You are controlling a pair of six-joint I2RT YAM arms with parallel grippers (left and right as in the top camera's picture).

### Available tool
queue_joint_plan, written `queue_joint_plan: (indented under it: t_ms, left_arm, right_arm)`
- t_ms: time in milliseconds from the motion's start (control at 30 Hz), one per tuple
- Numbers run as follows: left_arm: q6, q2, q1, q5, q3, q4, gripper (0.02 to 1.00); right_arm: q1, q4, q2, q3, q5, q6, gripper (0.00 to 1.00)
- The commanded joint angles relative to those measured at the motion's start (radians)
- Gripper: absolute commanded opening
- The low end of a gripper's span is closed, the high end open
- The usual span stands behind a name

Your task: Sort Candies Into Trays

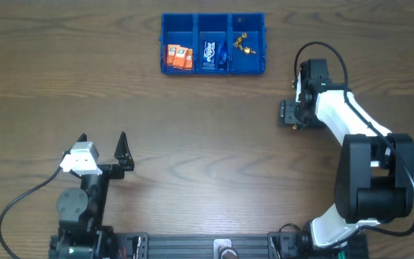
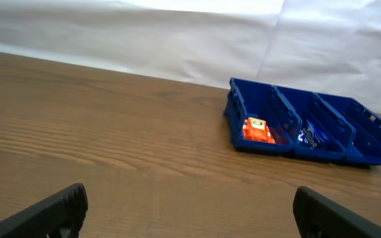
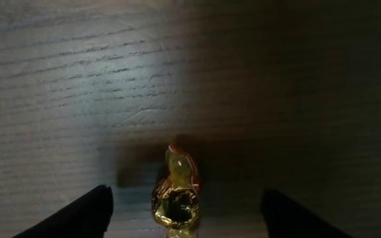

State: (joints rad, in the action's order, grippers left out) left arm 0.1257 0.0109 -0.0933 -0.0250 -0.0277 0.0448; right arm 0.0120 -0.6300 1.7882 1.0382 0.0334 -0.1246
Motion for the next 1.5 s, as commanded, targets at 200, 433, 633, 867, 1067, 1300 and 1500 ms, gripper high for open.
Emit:
queue_joint_plan:
  t_ms: [200, 433, 633, 867, 1067, 1300, 1500]
  left_arm:
    - [-0.014, -0.005, 0.003, 0.006, 0.022, 0.034, 0.998]
    - [-0.014, -0.005, 0.003, 0.006, 0.022, 0.034, 0.998]
    - [-0.014, -0.005, 0.003, 0.006, 0.022, 0.034, 0.998]
    - [-0.014, -0.005, 0.003, 0.006, 0.022, 0.034, 0.996]
    - [-0.014, -0.005, 0.003, 0.006, 0.022, 0.034, 0.998]
    - [-0.014, -0.005, 0.003, 0.006, 0.022, 0.034, 0.998]
    - [-0.014, -0.005, 0.003, 0.006, 0.022, 0.034, 0.998]
  right_arm:
    - [-0.006, 0.027, 0.053, -0.005, 0.008, -0.001, 0.520]
    - [-0.007, 0.028, 0.053, -0.005, -0.007, -0.005, 0.347]
    - [-0.006, 0.028, 0.053, -0.005, -0.034, -0.005, 0.213]
    - [0.193, -0.029, -0.168, 0.003, -0.039, -0.006, 0.205]
    - [0.294, -0.068, -0.163, 0.330, 0.082, -0.138, 0.218]
    - [0.291, -0.071, 0.171, 0.776, 0.157, -0.114, 0.220]
    - [0.264, -0.032, 0.312, 0.823, 0.103, -0.115, 0.270]
